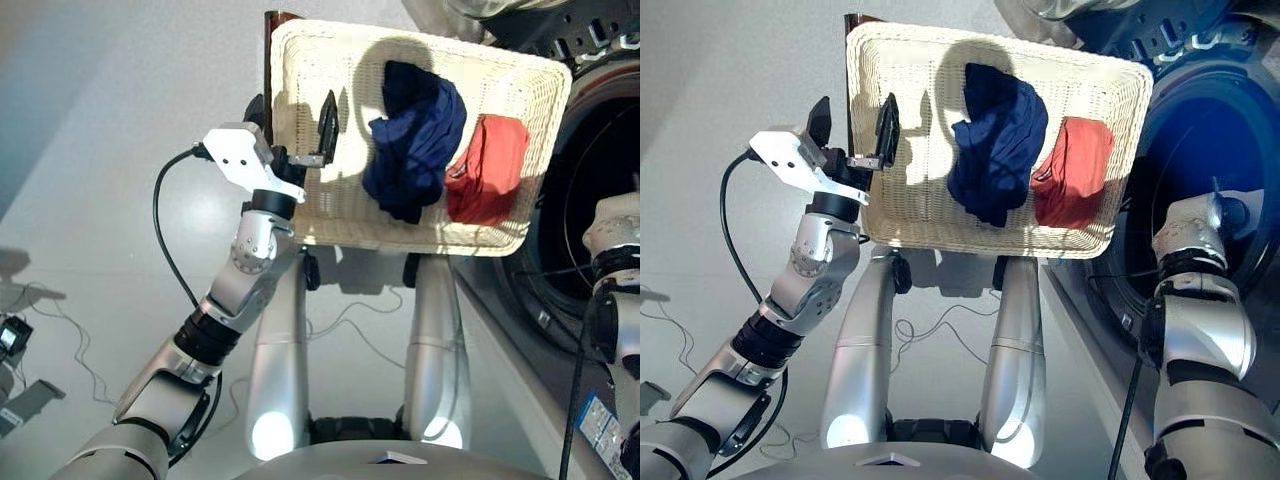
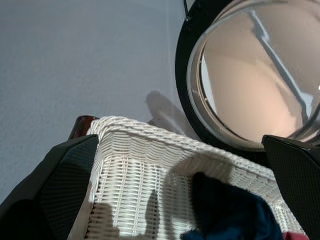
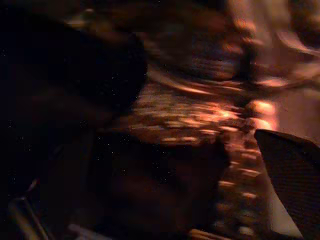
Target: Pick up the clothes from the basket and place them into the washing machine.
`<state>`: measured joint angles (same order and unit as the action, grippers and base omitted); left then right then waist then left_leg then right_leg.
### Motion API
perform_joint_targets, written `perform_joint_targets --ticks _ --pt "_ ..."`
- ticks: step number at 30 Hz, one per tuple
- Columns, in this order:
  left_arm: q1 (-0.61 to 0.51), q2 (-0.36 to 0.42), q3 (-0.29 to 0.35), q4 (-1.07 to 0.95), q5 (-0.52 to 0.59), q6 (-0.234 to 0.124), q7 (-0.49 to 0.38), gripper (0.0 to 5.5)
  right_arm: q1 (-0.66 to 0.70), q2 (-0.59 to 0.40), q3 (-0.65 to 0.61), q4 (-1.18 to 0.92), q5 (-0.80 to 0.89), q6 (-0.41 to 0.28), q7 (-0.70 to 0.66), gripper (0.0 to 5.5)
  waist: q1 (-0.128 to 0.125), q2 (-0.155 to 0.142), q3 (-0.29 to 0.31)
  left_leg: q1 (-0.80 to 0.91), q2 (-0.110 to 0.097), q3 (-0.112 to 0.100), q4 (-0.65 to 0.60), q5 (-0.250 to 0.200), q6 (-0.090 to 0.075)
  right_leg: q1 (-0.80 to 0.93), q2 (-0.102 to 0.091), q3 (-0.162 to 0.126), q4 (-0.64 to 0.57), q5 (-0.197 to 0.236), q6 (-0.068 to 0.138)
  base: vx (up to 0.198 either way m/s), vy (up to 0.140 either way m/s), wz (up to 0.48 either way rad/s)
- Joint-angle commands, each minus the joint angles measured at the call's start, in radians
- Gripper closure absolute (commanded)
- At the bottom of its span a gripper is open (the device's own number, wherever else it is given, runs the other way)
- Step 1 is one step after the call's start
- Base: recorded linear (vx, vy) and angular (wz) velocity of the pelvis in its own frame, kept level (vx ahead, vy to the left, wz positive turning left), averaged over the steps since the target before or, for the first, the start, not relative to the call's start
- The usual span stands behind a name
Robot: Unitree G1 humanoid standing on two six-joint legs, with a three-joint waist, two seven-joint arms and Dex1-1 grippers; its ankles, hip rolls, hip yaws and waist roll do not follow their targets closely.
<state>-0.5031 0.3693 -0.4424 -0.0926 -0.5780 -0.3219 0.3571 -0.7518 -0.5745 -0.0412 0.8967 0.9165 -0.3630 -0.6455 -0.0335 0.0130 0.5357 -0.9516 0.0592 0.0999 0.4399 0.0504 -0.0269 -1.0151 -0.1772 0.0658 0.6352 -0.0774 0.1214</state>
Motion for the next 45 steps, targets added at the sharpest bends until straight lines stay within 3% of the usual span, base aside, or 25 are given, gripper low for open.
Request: perform_joint_targets --ticks 1,6,15,18,22,27,31,45 --pt "-0.001 -0.016 0.038 -0.061 0.041 -0.053 -0.005 0.0 0.085 0.074 0.087 -0.178 -0.127 -0.08 0.082 0.0 -0.003 -0.027 -0.016 0.061 0.012 0.006 0.088 -0.145 -0.041 0.072 0.021 -0.001 -0.123 0.092 0.014 0.0 0.0 0.0" --pt "0.012 -0.034 0.047 -0.007 0.061 -0.046 -0.012 0.0 0.273 0.214 0.203 -0.422 -0.177 -0.086 0.211 0.0 -0.015 -0.041 -0.016 0.086 0.012 0.012 0.064 -0.128 -0.04 0.1 0.023 0.0 -0.148 0.104 0.012 0.0 0.0 0.0" --pt "0.005 -0.032 0.047 0.164 0.184 -0.014 0.015 0.0 0.392 0.262 0.348 -0.725 -0.198 -0.085 0.391 0.0 -0.03 -0.046 -0.016 0.116 0.021 0.024 0.035 -0.107 -0.041 0.118 0.03 0.007 -0.171 0.116 0.01 0.0 0.0 0.0" --pt "-0.017 -0.046 0.037 0.235 0.194 -0.006 0.025 0.0 0.385 0.264 0.379 -0.776 -0.214 -0.083 0.397 0.0 -0.035 -0.049 -0.016 0.119 0.025 0.028 0.032 -0.103 -0.042 0.118 0.032 0.009 -0.173 0.12 0.011 0.0 0.0 0.0" --pt "-0.101 -0.101 -0.005 0.416 0.176 0.006 0.032 0.0 0.335 0.222 0.441 -0.893 -0.394 -0.062 0.384 0.0 -0.05 -0.064 -0.016 0.125 0.032 0.034 0.028 -0.096 -0.044 0.121 0.039 0.015 -0.176 0.126 0.011 0.0 0.0 0.0" --pt "-0.212 -0.184 -0.072 0.59 0.129 0.041 0.011 0.0 0.27 0.21 0.515 -0.975 -0.498 -0.029 0.369 0.0 -0.073 -0.086 -0.016 0.117 0.038 0.034 0.032 -0.092 -0.046 0.115 0.044 0.016 -0.175 0.132 0.013 0.0 0.0 0.0" --pt "-0.3 -0.24 -0.108 0.722 0.138 0.067 0.012 0.0 0.208 0.241 0.592 -0.983 -0.515 -0.019 0.367 0.0 -0.085 -0.097 -0.016 0.111 0.044 0.033 0.034 -0.09 -0.05 0.112 0.047 0.018 -0.173 0.134 0.013 0.0 0.0 0.0" --pt "-0.409 -0.354 -0.176 0.9 0.125 0.108 -0.004 0.0 0.0 0.326 0.761 -0.949 -0.498 0.016 0.386 0.0 -0.1 -0.114 -0.016 0.055 0.057 0.026 0.071 -0.093 -0.059 0.063 0.06 0.021 -0.142 0.133 0.01 0.0 0.0 0.0"
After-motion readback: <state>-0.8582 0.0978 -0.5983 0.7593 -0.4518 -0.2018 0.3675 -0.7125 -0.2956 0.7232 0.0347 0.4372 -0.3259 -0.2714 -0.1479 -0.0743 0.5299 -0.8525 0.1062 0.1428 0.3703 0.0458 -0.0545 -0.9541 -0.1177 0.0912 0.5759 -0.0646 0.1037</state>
